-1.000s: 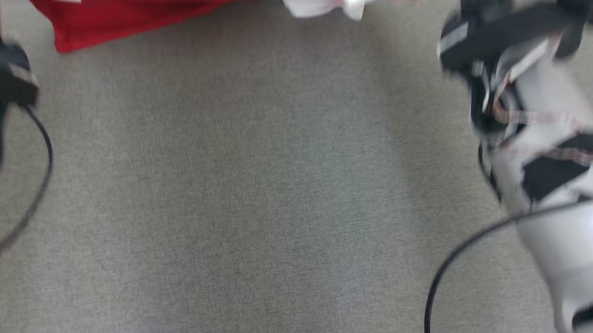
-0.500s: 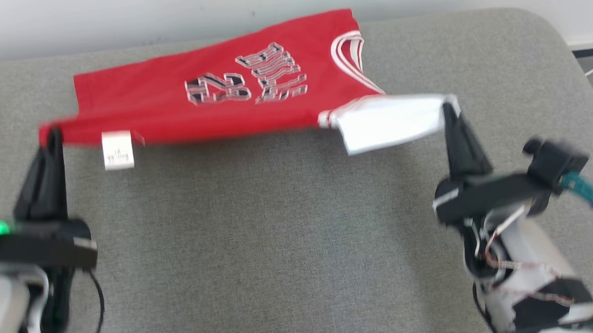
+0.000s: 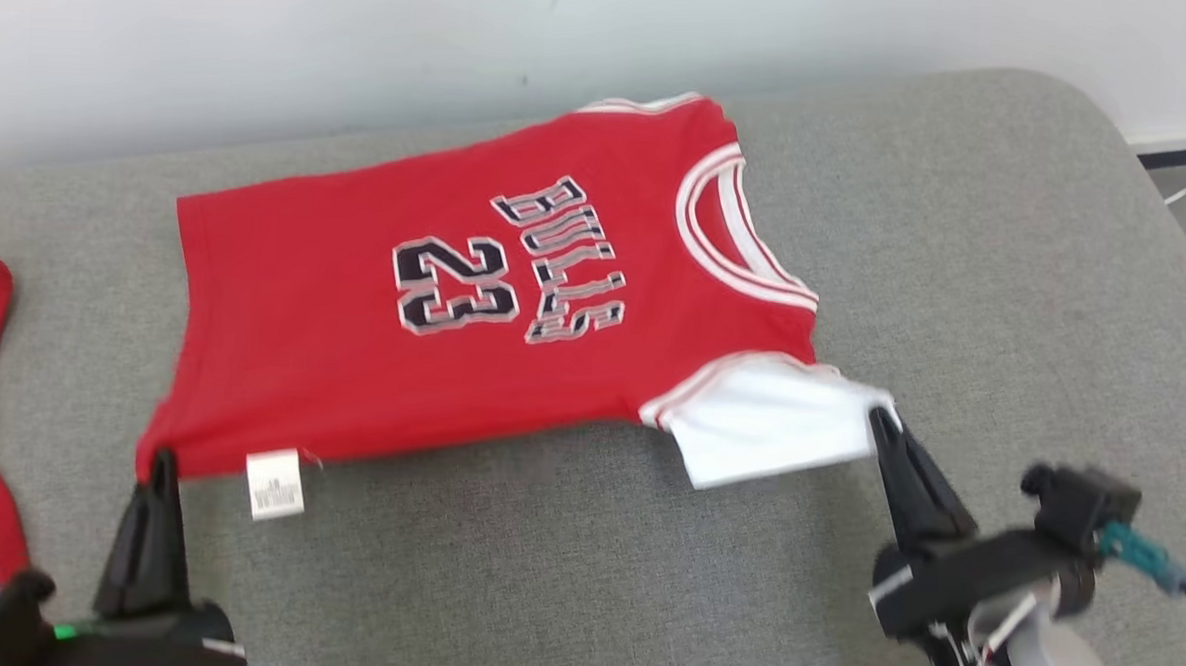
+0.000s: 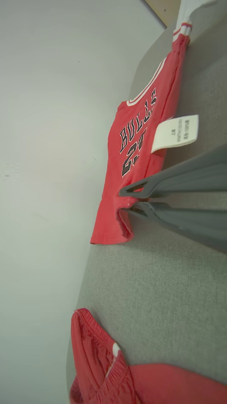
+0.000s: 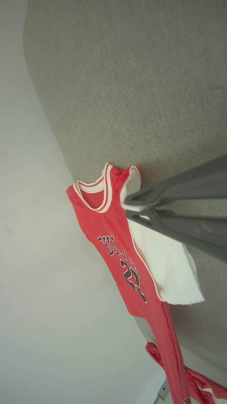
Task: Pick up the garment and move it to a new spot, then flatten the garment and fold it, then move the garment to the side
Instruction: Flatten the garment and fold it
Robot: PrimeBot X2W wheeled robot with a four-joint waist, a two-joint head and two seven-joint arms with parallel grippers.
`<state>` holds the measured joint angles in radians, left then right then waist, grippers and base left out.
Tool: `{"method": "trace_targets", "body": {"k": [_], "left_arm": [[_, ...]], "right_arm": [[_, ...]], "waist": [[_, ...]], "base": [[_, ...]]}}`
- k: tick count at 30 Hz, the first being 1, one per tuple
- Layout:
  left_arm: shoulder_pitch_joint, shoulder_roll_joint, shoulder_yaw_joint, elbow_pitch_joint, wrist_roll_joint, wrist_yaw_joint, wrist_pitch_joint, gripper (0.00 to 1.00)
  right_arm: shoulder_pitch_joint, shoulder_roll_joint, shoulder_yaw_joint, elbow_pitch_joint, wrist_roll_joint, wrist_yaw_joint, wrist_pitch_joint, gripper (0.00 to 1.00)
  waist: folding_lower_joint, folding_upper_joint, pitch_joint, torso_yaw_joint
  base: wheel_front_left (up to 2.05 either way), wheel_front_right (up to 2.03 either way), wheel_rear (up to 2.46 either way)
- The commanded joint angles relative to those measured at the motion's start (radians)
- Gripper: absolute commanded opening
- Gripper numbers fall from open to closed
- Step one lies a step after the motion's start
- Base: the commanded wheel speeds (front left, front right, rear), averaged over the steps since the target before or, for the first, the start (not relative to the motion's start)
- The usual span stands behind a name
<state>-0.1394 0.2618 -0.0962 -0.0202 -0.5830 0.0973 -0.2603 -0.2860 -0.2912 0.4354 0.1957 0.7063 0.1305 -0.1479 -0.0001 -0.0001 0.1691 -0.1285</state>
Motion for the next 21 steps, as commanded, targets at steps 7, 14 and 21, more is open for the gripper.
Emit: {"method": "trace_targets", "body": {"k": [7, 14, 21], "left_arm": [[0.114, -0.092, 0.068, 0.016, 0.060, -0.029, -0.003, 0.00], [0.182, -0.132, 0.127, 0.040, 0.141, -0.051, -0.003, 0.00], [0.201, -0.163, 0.168, 0.090, 0.173, -0.078, -0.003, 0.00]], "right_arm": [[0.170, 0.025, -0.074, -0.097, -0.059, 0.000, 0.084, 0.00], [0.316, 0.061, -0.095, -0.176, -0.085, 0.000, 0.184, 0.00], [0.384, 0.072, -0.124, -0.221, -0.123, 0.000, 0.263, 0.00]], "waist": [[0.0001, 0.0001, -0.034, 0.000], [0.0001, 0.0001, -0.050, 0.012], [0.0001, 0.0001, -0.047, 0.017]], "base": [[0.00, 0.00, 0.00], [0.00, 0.00, 0.00], [0.00, 0.00, 0.00]]}}
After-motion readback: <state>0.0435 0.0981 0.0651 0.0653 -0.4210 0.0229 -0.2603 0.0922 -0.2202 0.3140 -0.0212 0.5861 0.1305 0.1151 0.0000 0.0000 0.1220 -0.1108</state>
